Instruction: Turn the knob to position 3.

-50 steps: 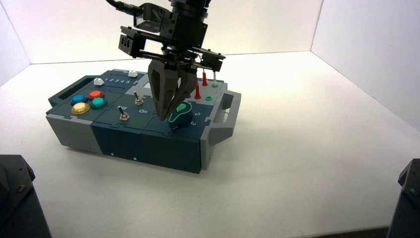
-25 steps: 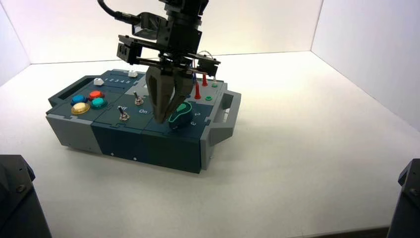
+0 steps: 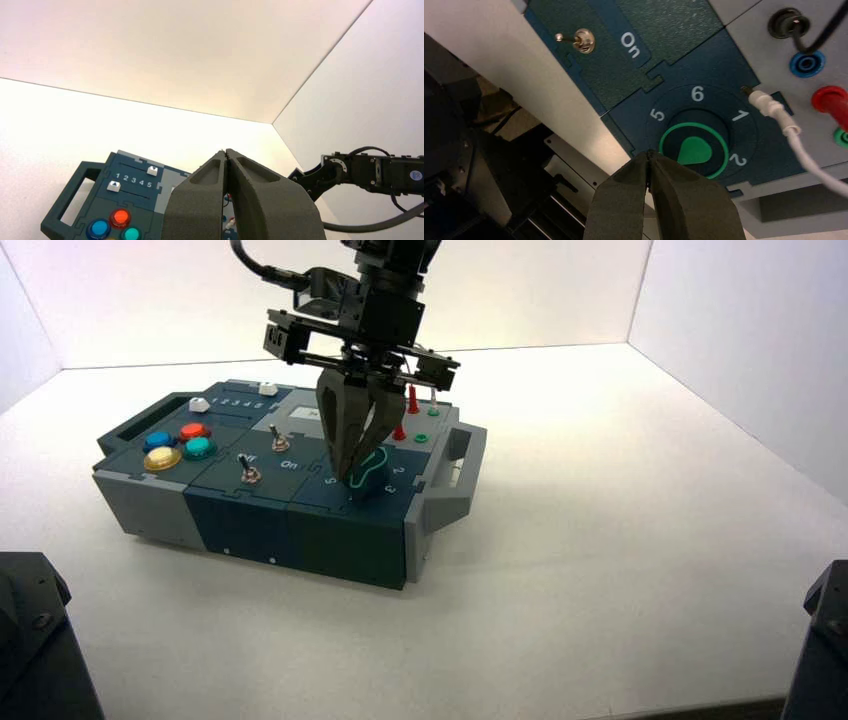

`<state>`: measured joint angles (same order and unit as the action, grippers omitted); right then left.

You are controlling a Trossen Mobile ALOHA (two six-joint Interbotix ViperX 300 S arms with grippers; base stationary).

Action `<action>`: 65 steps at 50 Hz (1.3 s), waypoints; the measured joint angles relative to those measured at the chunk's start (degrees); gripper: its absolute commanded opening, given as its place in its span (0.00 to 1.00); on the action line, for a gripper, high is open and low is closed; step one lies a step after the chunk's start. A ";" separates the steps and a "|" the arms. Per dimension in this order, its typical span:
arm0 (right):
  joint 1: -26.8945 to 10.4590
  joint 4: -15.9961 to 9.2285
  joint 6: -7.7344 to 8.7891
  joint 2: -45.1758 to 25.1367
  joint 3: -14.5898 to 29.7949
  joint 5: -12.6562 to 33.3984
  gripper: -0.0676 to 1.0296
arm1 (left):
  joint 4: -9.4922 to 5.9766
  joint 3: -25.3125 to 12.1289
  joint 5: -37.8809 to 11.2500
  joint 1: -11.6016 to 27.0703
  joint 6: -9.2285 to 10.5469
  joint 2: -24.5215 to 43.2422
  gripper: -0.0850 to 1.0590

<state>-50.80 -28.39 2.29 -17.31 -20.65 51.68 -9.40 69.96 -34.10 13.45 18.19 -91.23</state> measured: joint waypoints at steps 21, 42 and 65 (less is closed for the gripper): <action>-0.18 -0.44 0.00 -0.97 -0.09 0.97 0.04 | -0.09 -0.26 0.18 0.00 -0.09 1.85 0.05; -0.09 -0.44 0.00 -0.97 -0.09 1.32 0.04 | -0.09 -0.70 0.53 0.00 -0.09 2.81 0.05; -0.18 -0.35 0.09 -0.97 -0.35 1.67 0.04 | 0.00 -1.05 0.62 0.00 -0.44 3.52 0.05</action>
<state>-50.98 -28.74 2.37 -18.28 -21.01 53.35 -9.40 68.91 -33.49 13.45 17.75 -87.71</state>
